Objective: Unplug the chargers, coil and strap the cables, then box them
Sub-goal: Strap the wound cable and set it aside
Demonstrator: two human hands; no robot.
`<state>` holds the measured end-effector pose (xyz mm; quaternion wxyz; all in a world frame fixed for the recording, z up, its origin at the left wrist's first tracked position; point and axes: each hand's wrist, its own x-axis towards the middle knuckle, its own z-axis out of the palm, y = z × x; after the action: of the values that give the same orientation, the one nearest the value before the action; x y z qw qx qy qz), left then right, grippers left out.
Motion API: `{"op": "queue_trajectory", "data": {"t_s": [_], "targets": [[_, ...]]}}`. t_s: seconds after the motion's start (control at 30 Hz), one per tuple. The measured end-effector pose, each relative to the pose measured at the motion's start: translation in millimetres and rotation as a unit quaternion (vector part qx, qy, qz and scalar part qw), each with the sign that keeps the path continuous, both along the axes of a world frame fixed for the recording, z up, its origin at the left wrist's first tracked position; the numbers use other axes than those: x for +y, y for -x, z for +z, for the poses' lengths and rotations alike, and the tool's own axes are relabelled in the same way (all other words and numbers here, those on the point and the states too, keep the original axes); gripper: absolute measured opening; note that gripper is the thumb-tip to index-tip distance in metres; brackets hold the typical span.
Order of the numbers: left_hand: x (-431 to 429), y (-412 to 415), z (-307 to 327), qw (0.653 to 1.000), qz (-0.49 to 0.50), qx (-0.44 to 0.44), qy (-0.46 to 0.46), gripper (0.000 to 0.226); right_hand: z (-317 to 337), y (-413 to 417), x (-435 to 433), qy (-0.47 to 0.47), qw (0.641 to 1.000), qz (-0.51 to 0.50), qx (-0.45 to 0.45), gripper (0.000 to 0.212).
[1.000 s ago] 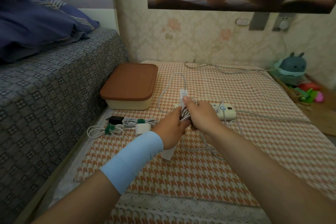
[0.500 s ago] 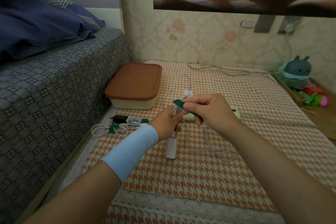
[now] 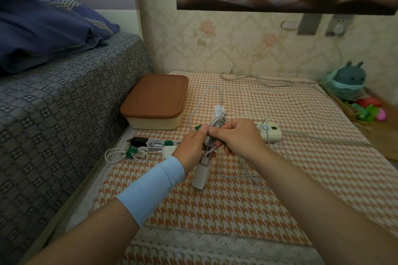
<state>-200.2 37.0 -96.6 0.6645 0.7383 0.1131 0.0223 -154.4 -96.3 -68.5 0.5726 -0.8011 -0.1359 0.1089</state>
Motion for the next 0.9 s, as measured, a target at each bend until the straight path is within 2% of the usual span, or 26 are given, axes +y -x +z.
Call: {"op": "queue_trajectory", "data": {"t_s": [0.13, 0.2, 0.33, 0.57, 0.67, 0.7, 0.8, 0.9], "targets": [[4, -5, -6, 0.997, 0.060, 0.014, 0.054, 0.047, 0, -6, -5, -0.008, 0.997, 0.067, 0.029, 0.011], [6, -5, -6, 0.995, 0.064, 0.030, 0.071, 0.044, 3, -8, -13, -0.005, 0.993, 0.104, 0.058, 0.012], [4, -4, -7, 0.990, 0.075, 0.046, 0.111, 0.042, 4, -10, -20, -0.010, 0.990, 0.113, 0.083, 0.013], [-7, -8, -12, 0.982, 0.096, 0.049, 0.152, 0.044, 8, -10, -17, 0.025, 0.996, 0.075, 0.033, 0.014], [-9, -9, -13, 0.980, 0.125, 0.028, 0.153, 0.044, 8, -9, -17, 0.143, 0.987, 0.008, -0.071, 0.026], [-7, -10, -13, 0.979, 0.131, 0.019, 0.153, 0.044, 8, -10, -18, 0.156, 0.984, 0.000, -0.081, 0.026], [1, -10, -8, 0.979, 0.107, -0.004, 0.173, 0.041, 7, -18, -28, 0.076, 0.995, 0.070, 0.012, 0.011], [10, -6, -4, 0.982, 0.045, 0.014, 0.184, 0.038, 0, -30, -43, 0.087, 0.982, 0.164, 0.017, 0.013]]}}
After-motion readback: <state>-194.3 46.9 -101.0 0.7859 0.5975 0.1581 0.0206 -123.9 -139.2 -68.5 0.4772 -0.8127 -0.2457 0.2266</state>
